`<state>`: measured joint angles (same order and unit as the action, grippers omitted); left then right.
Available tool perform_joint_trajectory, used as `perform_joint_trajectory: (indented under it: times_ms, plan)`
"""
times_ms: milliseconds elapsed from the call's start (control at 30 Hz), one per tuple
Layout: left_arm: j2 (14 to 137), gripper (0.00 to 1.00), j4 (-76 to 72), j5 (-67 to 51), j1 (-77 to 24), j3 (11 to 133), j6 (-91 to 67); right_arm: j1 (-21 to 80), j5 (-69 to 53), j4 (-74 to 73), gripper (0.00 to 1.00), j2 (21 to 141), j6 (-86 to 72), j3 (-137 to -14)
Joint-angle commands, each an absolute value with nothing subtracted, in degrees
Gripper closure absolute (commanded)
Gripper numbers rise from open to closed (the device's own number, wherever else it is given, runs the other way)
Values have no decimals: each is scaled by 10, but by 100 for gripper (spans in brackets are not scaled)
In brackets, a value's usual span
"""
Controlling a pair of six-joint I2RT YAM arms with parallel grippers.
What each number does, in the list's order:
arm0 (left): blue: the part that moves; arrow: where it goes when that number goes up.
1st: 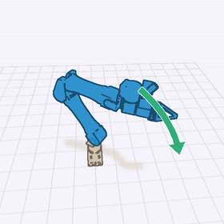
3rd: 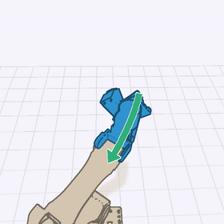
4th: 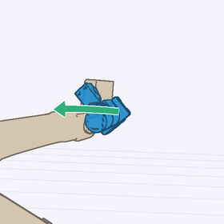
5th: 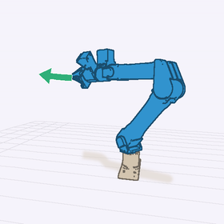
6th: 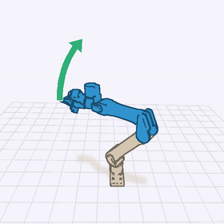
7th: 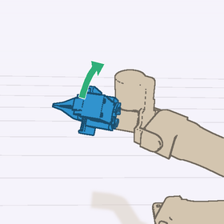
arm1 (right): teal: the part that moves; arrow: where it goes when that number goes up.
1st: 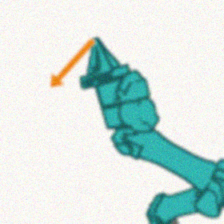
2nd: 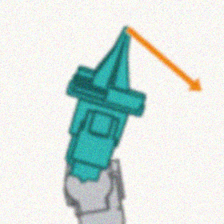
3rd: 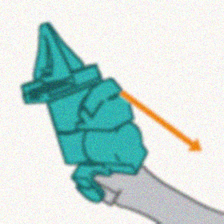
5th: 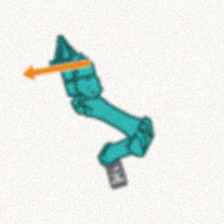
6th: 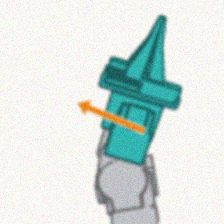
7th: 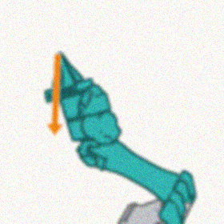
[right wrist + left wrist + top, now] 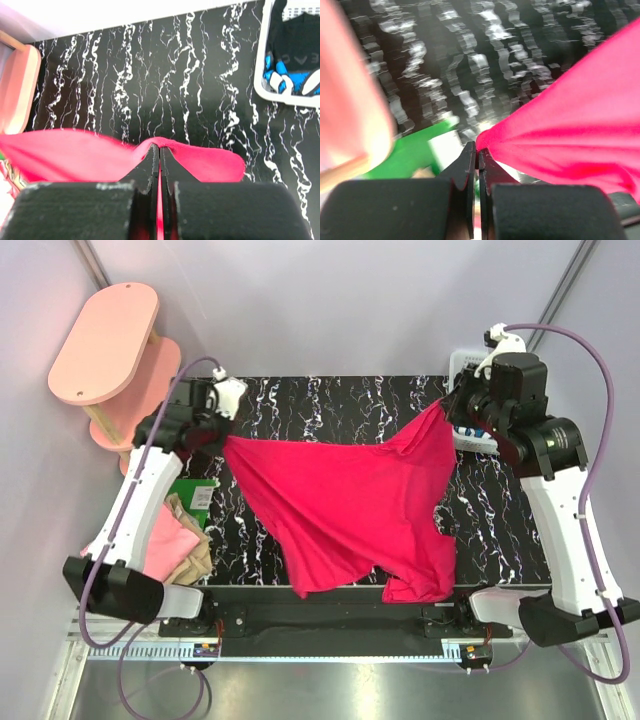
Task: Fold and stack the t-shirts
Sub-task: Flatten out the tshirt
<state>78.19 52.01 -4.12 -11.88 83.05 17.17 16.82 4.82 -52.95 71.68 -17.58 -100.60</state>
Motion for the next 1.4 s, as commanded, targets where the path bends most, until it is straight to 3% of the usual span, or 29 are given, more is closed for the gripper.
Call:
perform_joint_trajectory:
  times_ms: [0, 133, 300, 667, 867, 1133, 1367]
  plan:
    - [734, 100, 522, 45, -79, 900, 233, 166, 47, -497, 100, 739, -153, -1072]
    - [755, 100, 559, 46, -10, 1018, 247, 166, 28, -529, 100, 776, -162, -1185]
    - [730, 100, 602, 30, -1, 1110, 264, 166, -20, -567, 100, 761, -170, -1265]
    - [534, 100, 618, -38, 10, 1078, 277, 166, -119, -649, 100, 605, -199, -1301]
    - [528, 100, 618, -29, 10, 1085, 261, 166, -97, -700, 100, 632, -207, -1397]
    - [598, 100, 521, -19, 11, 967, 234, 166, -4, -582, 100, 659, -179, -1220]
    - [751, 100, 448, -30, 10, 946, 243, 164, 62, -510, 100, 794, -135, -1165]
